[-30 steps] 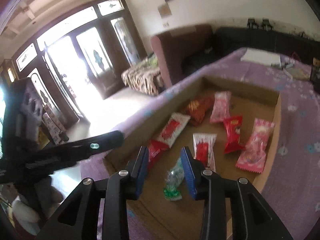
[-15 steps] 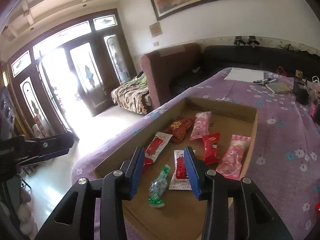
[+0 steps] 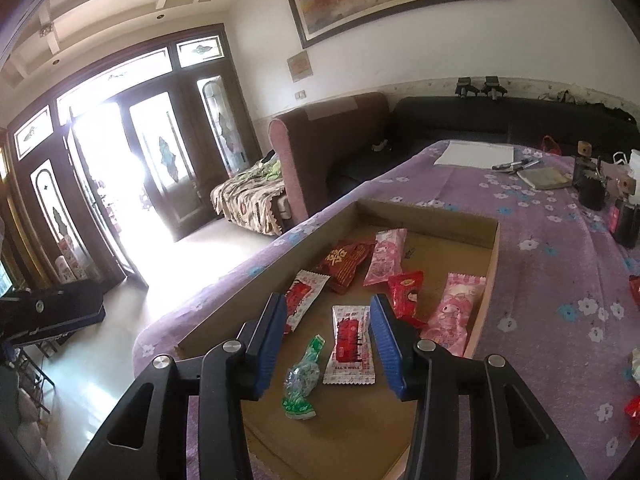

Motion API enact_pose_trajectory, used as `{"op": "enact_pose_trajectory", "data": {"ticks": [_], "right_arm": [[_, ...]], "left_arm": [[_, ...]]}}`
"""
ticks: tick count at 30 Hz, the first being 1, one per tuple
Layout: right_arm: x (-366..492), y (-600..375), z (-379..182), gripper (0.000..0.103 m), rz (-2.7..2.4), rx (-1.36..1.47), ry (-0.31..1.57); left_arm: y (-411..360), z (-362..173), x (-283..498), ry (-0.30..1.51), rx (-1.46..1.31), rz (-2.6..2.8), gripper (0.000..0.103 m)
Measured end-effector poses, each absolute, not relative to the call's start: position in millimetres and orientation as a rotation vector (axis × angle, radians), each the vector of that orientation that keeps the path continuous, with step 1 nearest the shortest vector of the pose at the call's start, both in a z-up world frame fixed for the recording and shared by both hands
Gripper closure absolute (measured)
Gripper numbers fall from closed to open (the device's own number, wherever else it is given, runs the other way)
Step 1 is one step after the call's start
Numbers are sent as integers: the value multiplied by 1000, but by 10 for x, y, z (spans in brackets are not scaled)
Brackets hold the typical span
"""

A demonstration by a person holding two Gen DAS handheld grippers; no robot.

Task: Organize snacks
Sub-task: 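Move the right gripper to the clear green-striped packet and the left to the white packet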

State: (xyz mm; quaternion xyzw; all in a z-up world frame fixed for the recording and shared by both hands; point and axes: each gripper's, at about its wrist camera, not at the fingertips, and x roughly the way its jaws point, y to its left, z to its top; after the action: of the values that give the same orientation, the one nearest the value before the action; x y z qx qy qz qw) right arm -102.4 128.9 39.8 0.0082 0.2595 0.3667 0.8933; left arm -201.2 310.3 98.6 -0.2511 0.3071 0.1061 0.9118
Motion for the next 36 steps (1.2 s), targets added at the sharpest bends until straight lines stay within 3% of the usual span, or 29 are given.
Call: {"op": "enact_pose_trajectory", "data": {"ticks": [12,27,33,36], "right_arm": [[-1019,951,669,49,699,67,482],[-834,31,682,48,500,116,499],[-1112,-600,769,47,397,135,439],[-1308,-1089,814,39,275,121,406]], "left_arm": [[2976,1050,-2092,623,-502,204,23],[2651,1047,-1938,646,-470,134,23],[2152,962,-1620,689,-471,-47,23],[1771,885,-1448,711,-450,-169,23]]}}
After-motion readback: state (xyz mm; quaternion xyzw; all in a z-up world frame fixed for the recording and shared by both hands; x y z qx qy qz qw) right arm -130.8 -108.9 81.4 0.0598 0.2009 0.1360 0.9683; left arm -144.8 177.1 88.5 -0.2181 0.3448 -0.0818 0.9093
